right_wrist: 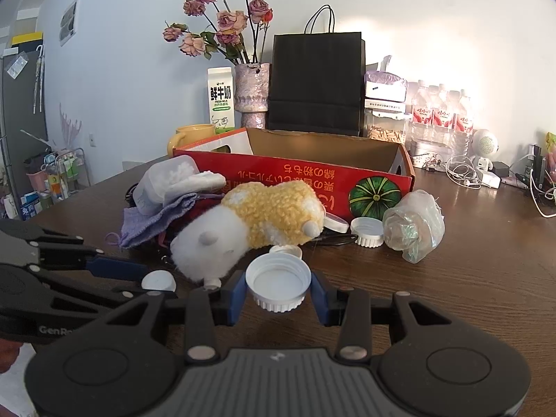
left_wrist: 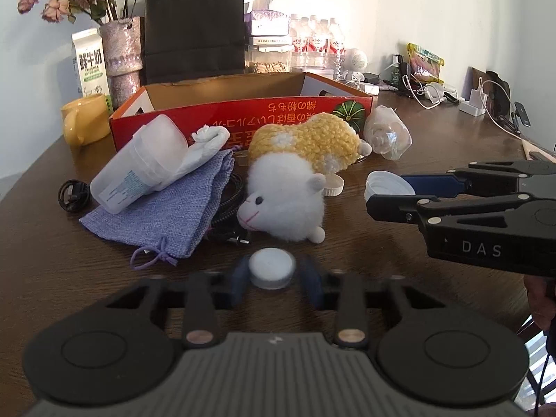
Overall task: Organize objects
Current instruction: 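Lower both white caps into the cardboard box and open both tools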
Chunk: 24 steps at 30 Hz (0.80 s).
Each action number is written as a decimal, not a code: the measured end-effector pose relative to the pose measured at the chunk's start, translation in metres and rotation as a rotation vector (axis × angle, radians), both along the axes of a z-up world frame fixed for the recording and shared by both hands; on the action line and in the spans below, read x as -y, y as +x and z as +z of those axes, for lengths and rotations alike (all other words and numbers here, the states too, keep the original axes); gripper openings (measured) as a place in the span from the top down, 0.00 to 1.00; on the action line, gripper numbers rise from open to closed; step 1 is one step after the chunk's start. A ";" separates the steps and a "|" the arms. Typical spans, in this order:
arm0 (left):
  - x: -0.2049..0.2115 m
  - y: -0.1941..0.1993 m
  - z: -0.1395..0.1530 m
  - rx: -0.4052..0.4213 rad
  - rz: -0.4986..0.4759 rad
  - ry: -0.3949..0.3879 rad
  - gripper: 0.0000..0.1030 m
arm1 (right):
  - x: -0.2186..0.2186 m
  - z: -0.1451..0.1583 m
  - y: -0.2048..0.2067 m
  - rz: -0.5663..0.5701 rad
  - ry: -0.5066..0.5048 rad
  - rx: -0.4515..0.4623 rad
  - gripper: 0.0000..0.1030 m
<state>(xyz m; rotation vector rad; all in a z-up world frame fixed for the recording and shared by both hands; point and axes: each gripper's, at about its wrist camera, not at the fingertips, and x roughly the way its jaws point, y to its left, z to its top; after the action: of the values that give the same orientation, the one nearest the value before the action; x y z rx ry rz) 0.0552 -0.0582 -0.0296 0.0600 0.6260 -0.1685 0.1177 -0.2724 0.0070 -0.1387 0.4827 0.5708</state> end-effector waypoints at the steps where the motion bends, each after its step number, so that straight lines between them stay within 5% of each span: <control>1: 0.000 -0.001 0.000 -0.001 -0.006 -0.004 0.72 | 0.000 0.000 0.000 0.001 0.000 0.000 0.62; 24: -0.017 0.018 0.063 0.242 0.039 -0.051 0.72 | -0.018 0.042 0.022 0.008 0.038 0.136 0.62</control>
<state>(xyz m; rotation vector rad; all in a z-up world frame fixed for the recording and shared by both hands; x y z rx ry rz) 0.0733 -0.0415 0.0330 0.0181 0.3807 -0.1372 0.1398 -0.2548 0.0487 -0.1421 0.3389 0.5742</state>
